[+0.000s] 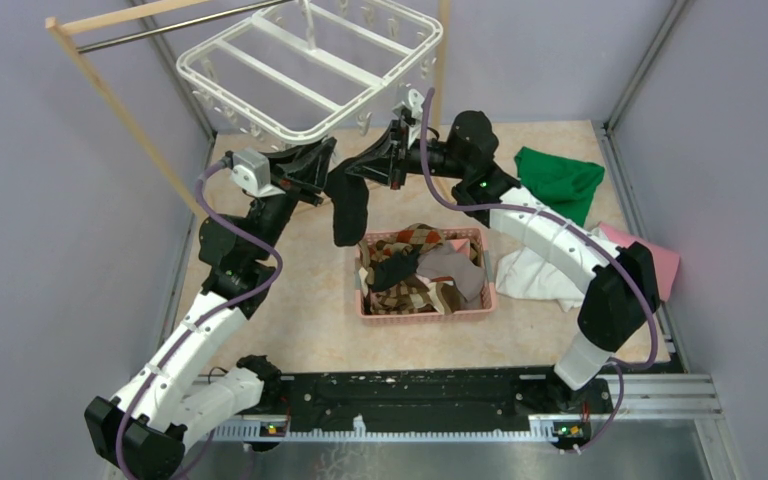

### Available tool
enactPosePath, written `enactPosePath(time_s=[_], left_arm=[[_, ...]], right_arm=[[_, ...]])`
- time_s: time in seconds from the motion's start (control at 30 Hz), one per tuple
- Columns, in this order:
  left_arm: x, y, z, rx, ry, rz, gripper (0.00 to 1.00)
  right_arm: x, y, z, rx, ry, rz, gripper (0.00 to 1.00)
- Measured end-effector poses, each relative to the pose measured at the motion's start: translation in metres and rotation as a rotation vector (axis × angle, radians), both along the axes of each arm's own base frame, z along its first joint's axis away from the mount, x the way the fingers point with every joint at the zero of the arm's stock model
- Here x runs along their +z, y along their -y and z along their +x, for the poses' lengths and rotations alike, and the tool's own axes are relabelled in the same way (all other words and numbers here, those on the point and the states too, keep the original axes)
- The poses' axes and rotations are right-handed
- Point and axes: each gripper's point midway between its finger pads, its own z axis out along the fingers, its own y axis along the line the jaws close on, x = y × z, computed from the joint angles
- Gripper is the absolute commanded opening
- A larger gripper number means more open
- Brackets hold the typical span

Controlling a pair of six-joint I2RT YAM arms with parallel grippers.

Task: Clip the socks to the hanger
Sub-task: Clamp the sock onto the hanger.

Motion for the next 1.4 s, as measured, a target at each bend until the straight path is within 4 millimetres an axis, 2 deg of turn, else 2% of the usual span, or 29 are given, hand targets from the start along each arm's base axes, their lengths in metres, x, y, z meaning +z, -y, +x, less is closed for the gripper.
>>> enactPosePath(time_s=[0.3, 0.63, 0.9, 1.27, 1.33, 1.4], left_arm=[[0.0, 0.001, -0.001, -0.006, 0.001, 0.003, 0.18], [0.0, 0.001, -0.001, -0.009, 0.002, 0.004, 0.18], [0.0, 0.001, -0.001, -0.009, 0.002, 0.004, 0.18], [0.003, 0.0, -0.004, -0.008, 0.011, 0.0, 0.18], [0.004, -0.001, -0.005, -0.008, 0.014, -0.002, 0.21], [0.004, -0.001, -0.006, -0.008, 0.015, -0.003, 0.3]], right_arm=[[0.001, 0.0, 0.001, -0.002, -0.006, -0.002, 0.0], [0.022, 0.001, 0.004, -0.027, 0.02, 0.027, 0.0], [0.021, 0.0, 0.006, -0.033, 0.01, 0.026, 0.0], [0.033, 0.002, 0.006, -0.03, 0.027, 0.068, 0.0], [0.034, 0.003, 0.006, -0.03, 0.026, 0.073, 0.0], [0.035, 0.003, 0.006, -0.028, 0.027, 0.074, 0.0]])
